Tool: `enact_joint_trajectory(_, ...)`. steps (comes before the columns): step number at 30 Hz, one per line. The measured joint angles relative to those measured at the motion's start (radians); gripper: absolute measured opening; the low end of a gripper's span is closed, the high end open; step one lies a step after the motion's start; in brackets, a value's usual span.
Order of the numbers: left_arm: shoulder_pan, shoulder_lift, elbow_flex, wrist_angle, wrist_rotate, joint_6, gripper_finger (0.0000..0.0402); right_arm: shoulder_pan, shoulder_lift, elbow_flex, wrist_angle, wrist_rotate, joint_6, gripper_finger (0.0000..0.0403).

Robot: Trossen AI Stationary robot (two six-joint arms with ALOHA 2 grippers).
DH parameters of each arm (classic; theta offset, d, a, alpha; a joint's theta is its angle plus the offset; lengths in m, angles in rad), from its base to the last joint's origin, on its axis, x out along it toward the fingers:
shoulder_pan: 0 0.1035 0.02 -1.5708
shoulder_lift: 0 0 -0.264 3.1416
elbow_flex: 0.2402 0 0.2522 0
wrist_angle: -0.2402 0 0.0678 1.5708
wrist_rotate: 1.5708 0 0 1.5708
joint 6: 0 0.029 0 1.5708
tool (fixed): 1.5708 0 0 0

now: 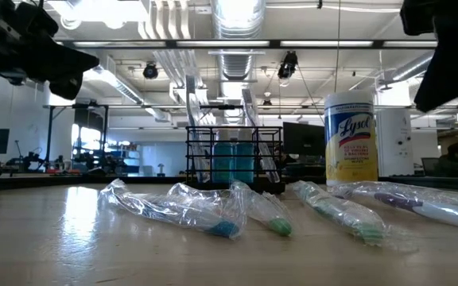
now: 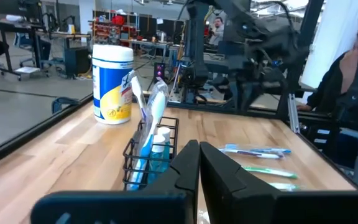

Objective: Pick & Place toothbrushing station
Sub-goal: Put the right blue toothbrush into the black wire organizer

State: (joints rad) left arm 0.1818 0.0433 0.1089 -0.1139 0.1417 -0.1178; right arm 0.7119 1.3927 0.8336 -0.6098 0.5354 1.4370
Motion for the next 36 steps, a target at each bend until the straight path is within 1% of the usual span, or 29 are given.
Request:
enact_joint_trajectory(3, 0.0, 0.0, 0.0, 0.0, 0.015, -0.02, 0.002, -0.005, 0.122, 0.093, -0.077, -0.015, 0.015, 0.0105)
enact_joint_trajectory(6, 0.0, 0.0, 0.0, 0.0, 0.03, -0.024, 0.0021, -0.011, 0.228, 0.194, -0.224, -0.018, 0.145, 0.0136)
enact_joint_trajectory(8, 0.0, 0.0, 0.0, 0.0, 0.03, -0.025, 0.002, -0.015, 0.293, 0.262, -0.306, -0.044, 0.187, 0.0152)
enact_joint_trajectory(11, 0.0, 0.0, 0.0, 0.0, 0.031, -0.022, 0.0017, -0.015, 0.378, 0.347, -0.377, -0.083, 0.19, 0.0169)
enact_joint_trajectory(15, 0.0, 0.0, 0.0, 0.0, 0.031, -0.019, 0.0017, -0.018, 0.462, 0.422, -0.39, -0.096, 0.172, 0.0184)
enact_joint_trajectory(21, 0.0, 0.001, 0.0, -0.001, 0.031, -0.018, 0.0021, -0.028, 0.517, 0.473, -0.383, -0.145, 0.161, 0.0187)
enact_joint_trajectory(29, 0.0, 0.002, 0.0, 0.0, 0.041, -0.025, 0.0016, -0.048, 0.56, 0.47, -0.371, -0.199, 0.16, 0.0187)
enact_joint_trajectory(36, 0.0, 0.002, -0.005, -0.002, 0.052, -0.041, 0.0022, -0.059, 0.587, 0.469, -0.343, -0.245, 0.136, 0.0187)
